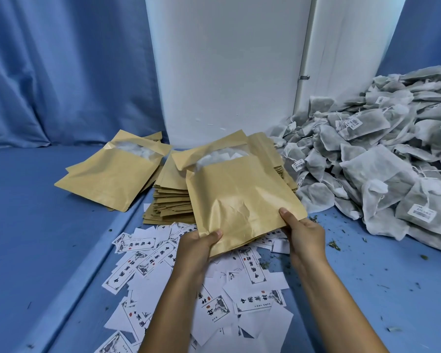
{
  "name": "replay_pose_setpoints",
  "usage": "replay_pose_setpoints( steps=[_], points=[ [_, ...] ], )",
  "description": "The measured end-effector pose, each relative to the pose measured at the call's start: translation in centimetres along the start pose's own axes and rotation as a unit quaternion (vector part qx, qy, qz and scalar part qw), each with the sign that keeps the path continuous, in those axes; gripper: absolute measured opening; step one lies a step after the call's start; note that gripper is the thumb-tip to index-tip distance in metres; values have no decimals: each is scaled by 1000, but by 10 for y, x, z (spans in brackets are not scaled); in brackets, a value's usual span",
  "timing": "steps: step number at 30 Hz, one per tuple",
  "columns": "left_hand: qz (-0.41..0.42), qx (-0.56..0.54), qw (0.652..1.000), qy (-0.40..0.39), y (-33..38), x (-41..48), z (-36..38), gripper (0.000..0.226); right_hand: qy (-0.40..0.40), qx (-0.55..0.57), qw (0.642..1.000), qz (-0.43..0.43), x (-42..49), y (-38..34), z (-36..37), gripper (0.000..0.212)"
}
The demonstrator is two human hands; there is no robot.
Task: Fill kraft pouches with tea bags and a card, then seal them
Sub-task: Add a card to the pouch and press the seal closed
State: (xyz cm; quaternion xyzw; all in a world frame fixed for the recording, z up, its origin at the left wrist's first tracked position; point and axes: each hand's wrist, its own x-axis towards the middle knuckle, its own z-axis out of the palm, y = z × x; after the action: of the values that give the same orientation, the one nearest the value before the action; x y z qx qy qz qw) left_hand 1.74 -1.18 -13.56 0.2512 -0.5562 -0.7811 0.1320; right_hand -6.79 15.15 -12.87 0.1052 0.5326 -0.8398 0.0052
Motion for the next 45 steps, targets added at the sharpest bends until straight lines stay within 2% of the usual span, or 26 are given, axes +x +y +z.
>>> replay_pose_setpoints(
  steps=[4,7,9,11,14,15,17,19,24,27,30,33,36,40,45],
  points=[
    [9,5,1000,13,0,0,-2,9,-60,-10,998,23,-3,0,4,12],
    [-2,-6,1000,-1,0,-1,-3,7,-29,-50,998,1,-3,4,5,26],
    [-2,-2,1000,-2,0,0,-4,5,-17,-62,998,-5,-2,6,5,28],
    [0,-3,1000,1,-1,0,-3,5,-46,-57,997,13,-2,5,5,20],
    [0,-3,1000,0,-2,0,0,9,-105,-87,990,45,-6,5,7,27],
    [0,-3,1000,-2,-2,0,0,10,-101,-100,989,44,-9,5,8,30],
    [-2,-8,1000,-8,-3,0,1,10,-79,-122,989,13,-9,8,9,52],
    [-2,-9,1000,-10,-3,0,0,10,-78,-131,988,-10,-10,10,7,60],
    [3,-4,1000,-1,-3,-1,1,9,-138,-160,977,7,-13,10,8,39],
    [1,3,1000,-5,-3,-3,4,9,-136,-159,978,14,-14,10,8,38],
    [3,-6,1000,-5,-3,-4,5,11,-129,-159,979,-3,-12,13,6,47],
    [4,-9,1000,-4,-3,-4,6,13,-166,-153,974,20,-17,14,11,26],
    [-2,-14,1000,-24,-3,-7,8,16,-172,-145,974,20,-19,16,13,27],
    [5,-7,1000,-28,-1,-8,6,15,-172,-145,974,28,-21,16,12,43],
    [36,40,998,-27,0,-11,8,10,-233,-205,950,28,-26,15,14,49]
  ],
)
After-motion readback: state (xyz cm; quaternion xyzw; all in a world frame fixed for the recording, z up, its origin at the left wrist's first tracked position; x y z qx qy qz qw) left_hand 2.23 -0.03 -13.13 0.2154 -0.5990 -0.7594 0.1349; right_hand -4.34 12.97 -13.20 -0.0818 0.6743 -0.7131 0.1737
